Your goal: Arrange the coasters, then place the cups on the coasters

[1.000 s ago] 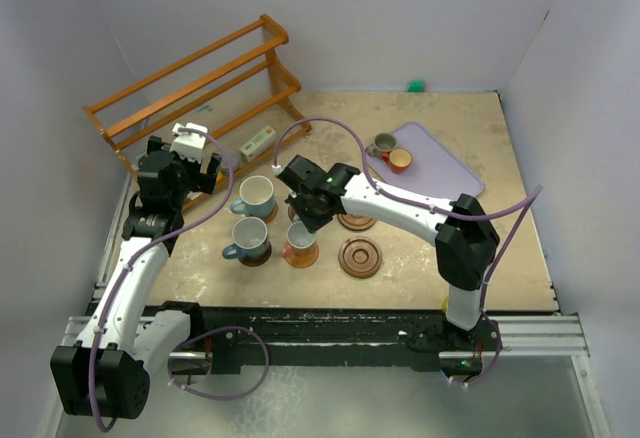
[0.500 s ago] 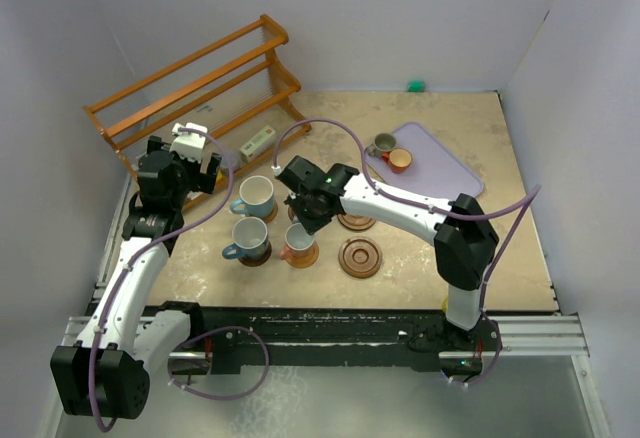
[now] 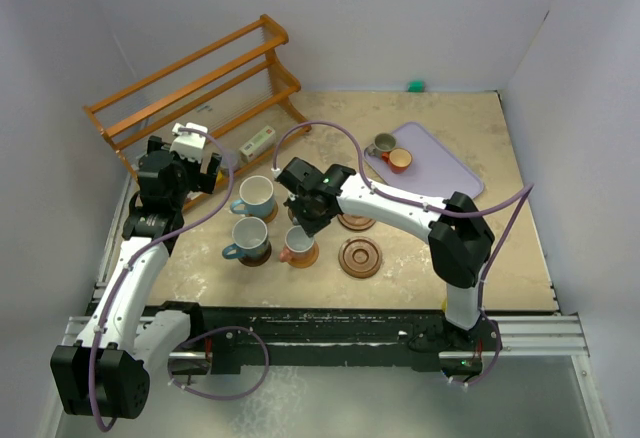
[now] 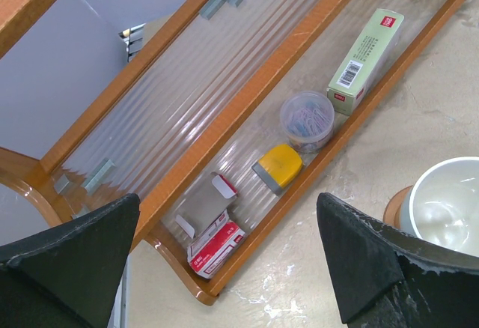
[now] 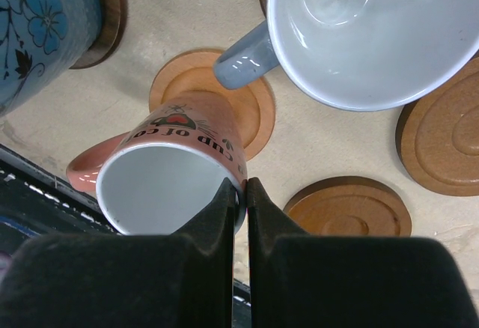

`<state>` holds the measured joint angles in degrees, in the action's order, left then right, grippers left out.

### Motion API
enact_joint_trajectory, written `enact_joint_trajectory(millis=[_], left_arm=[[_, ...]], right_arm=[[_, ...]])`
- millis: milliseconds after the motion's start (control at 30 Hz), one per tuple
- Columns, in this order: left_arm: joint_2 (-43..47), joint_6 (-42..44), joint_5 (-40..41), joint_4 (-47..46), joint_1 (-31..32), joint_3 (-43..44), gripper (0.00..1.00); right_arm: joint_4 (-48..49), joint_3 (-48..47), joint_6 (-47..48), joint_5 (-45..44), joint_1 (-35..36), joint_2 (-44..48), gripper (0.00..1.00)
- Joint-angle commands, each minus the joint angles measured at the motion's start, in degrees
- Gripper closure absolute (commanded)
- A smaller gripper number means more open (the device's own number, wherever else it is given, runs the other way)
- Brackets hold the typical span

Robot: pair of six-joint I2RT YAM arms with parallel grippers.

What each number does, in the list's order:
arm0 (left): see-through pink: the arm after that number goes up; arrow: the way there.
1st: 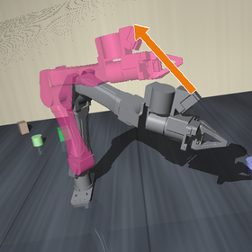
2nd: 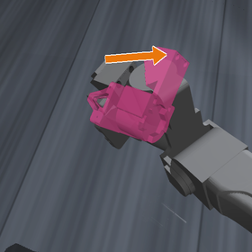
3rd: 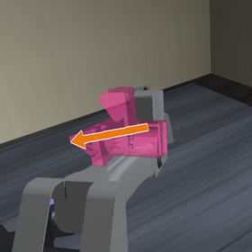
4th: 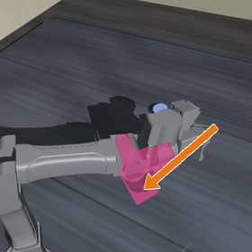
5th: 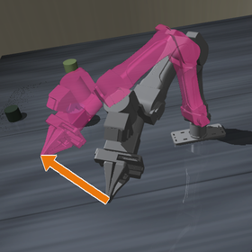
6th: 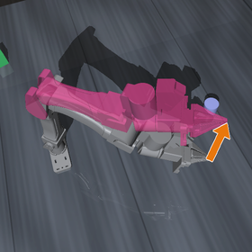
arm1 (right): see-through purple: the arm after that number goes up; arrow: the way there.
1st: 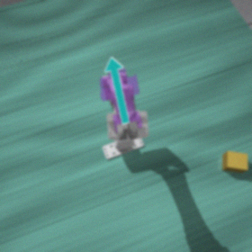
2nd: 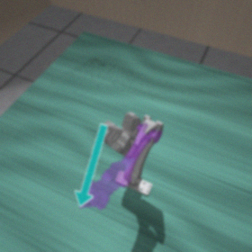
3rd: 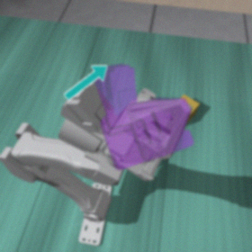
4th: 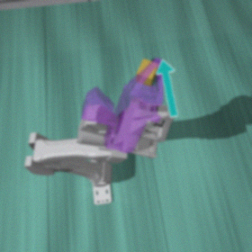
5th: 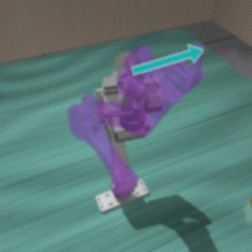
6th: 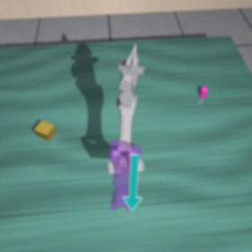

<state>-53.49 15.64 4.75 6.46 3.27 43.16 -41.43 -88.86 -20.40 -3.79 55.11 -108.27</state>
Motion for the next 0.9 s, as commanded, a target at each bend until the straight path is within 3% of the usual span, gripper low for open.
enact_joint_trajectory(millis=[0,167,333,667,867], left_arm=[[0.2,0.02,-0.01,-2.68,-0.46,0.26,0.02],[0.31,0.01,-0.03,-2.54,-0.46,0.16,0.02],[0.34,0.06,-0.16,-2.5,-0.46,0.26,0.02],[0.44,0.18,-0.27,-2.33,-0.46,0.26,0.02],[0.44,0.27,-0.12,-2.49,-0.46,0.26,0.02]], right_arm=[[-1.41,-1.2,-1.12,2.53,0.28,-0.38,1.0],[-1.0,-1.05,-1.05,3.32,0.35,0.03,0.9],[-0.99,-0.81,-0.56,3.61,0.33,0.39,0.72],[-1.69,-1.95,0.83,1.32,0.19,2.4,0.55],[-2.46,-3.83,4.0,-2.72,0.26,6.51,0.39]])
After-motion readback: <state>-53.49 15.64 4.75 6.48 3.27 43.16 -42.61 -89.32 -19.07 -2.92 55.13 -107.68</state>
